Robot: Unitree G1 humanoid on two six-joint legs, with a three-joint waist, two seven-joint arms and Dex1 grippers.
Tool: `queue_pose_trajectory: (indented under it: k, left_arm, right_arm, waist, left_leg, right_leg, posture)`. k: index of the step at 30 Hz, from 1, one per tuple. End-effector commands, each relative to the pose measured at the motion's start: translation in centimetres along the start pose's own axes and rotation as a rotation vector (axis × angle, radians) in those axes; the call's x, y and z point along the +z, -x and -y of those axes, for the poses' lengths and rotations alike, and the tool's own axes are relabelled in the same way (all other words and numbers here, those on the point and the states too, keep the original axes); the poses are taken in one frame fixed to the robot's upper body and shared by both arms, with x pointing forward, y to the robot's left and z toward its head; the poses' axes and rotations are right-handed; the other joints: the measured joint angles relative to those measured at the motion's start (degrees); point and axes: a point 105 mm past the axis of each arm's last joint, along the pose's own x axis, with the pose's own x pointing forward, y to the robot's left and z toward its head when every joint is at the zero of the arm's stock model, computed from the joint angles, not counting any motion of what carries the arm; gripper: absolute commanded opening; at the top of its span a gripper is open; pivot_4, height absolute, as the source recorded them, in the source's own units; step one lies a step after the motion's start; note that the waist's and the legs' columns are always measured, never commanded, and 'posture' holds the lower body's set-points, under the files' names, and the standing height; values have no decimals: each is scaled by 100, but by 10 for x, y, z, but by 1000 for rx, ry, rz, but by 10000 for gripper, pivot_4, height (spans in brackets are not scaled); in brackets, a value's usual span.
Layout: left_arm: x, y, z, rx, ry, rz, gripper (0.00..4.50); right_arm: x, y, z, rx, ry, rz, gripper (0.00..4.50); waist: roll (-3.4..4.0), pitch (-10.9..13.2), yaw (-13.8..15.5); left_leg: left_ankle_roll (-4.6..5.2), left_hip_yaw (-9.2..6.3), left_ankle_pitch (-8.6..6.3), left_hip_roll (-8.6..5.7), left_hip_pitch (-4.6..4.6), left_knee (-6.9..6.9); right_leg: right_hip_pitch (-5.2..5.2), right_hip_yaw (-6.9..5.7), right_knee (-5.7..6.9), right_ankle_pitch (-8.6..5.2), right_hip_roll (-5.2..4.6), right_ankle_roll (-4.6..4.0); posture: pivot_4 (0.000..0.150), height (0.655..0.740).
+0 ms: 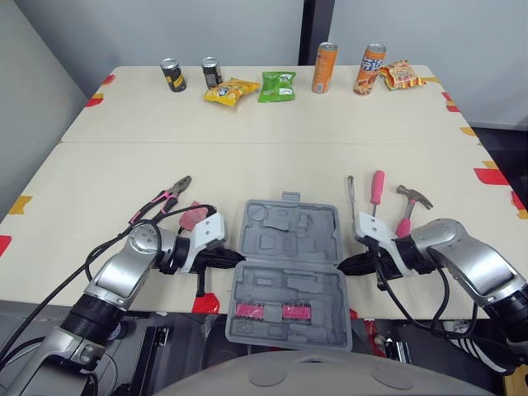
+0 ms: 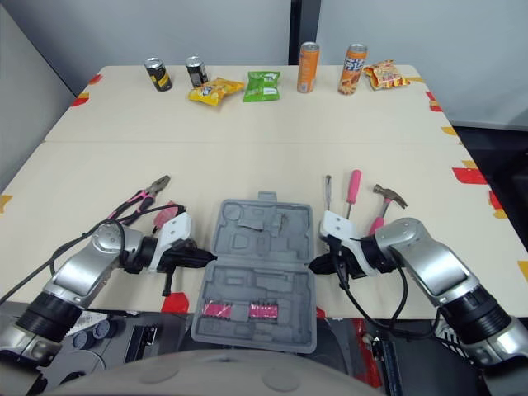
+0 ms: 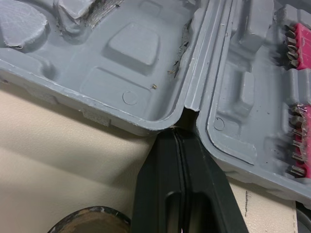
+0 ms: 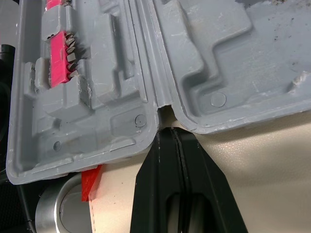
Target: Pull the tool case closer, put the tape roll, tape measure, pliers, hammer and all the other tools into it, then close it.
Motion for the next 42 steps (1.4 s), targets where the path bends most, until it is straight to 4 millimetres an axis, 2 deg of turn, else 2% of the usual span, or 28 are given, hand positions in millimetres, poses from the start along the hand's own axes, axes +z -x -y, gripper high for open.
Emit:
queue_pose_trajectory:
  k: [1, 7, 13, 23, 28, 30, 33, 35, 37, 39, 42]
  left_arm:
    - [-5, -2, 6, -27, 12, -17, 0]
    - [-5, -1, 4, -16, 10, -20, 0]
    - [-2, 8, 4, 0, 0, -14, 0]
    - [17, 33, 10, 66, -40, 37, 0]
    - [52, 67, 5, 200, -38, 253, 0]
    - [59, 85, 3, 274, -21, 338, 0]
    - [49, 123, -5, 464, 29, 417, 0]
    - [32, 145, -8, 589, 71, 424, 0]
    - [14, 168, -7, 713, 119, 433, 6112]
    - [-5, 186, -5, 810, 160, 422, 11600]
    - [-45, 219, 1, 964, 229, 369, 22687]
  right_arm:
    - [8, -1, -3, 19, 28, 20, 387]
    - [7, 1, -3, 15, 25, 19, 387]
    - [5, 8, -3, 8, 12, 37, 387]
    - [6, 49, 7, -105, 23, 156, 387]
    - [8, 76, 23, -255, 77, 335, 387]
    - [4, 88, 29, -325, 62, 407, 387]
    - [-5, 110, 35, -424, 27, 526, 387]
    - [-16, 122, 37, -485, 6, 559, 387]
    - [-30, 135, 40, -569, -19, 586, 0]
    - [-44, 146, 42, -634, -43, 604, 5380]
    - [-74, 163, 43, -737, -83, 603, 15228]
  waist:
    - [0, 0, 0]
    - [0, 0, 1]
    - [0, 0, -10]
    - [-3, 3, 9]
    - [-8, 6, -9]
    - [-8, 6, -23]
    - [-9, 7, -35]
    - [-10, 7, -37]
    - [-11, 8, -43]
    - [-12, 8, -45]
    - [-14, 10, -51]
  left_leg:
    - [0, 0, 0, 0, 0, 0]
    - [0, 0, 0, 0, 0, 0]
    - [0, 0, 0, 2, 0, 0]
    - [-2, -1, -1, 5, -5, -3]
    - [-1, -1, -1, 7, -7, -6]
    - [-1, -1, -2, 8, -7, -6]
    - [1, 1, -2, 8, -8, -10]
    - [12, 0, -8, 10, -10, -12]
    - [33, 0, -18, 12, -10, -14]
    - [40, -1, -19, 13, -10, -14]
    - [54, -2, -23, 15, -9, -16]
  right_leg:
    - [0, 0, 0, 0, 0, 0]
    - [0, 0, 0, 0, 0, 0]
    - [0, 0, -1, 0, 2, 0]
    - [0, 1, -15, 4, 6, 8]
    - [0, 1, -20, 4, 8, 8]
    - [0, 0, -21, 4, 9, 8]
    - [-1, 2, -27, 4, 11, 6]
    - [0, 1, -36, 3, 14, 6]
    - [2, 1, -45, 3, 17, 6]
    - [3, 2, -50, 3, 17, 5]
    - [4, 0, -54, 0, 17, 0]
  posture:
    - [1500, 7400]
    - [1500, 7400]
    - [1500, 7400]
    - [1500, 7400]
    - [1500, 7400]
    - [1500, 7400]
    - [1500, 7400]
    - [1500, 7400]
    - [1500, 7400]
    - [1500, 7400]
    - [1500, 7400]
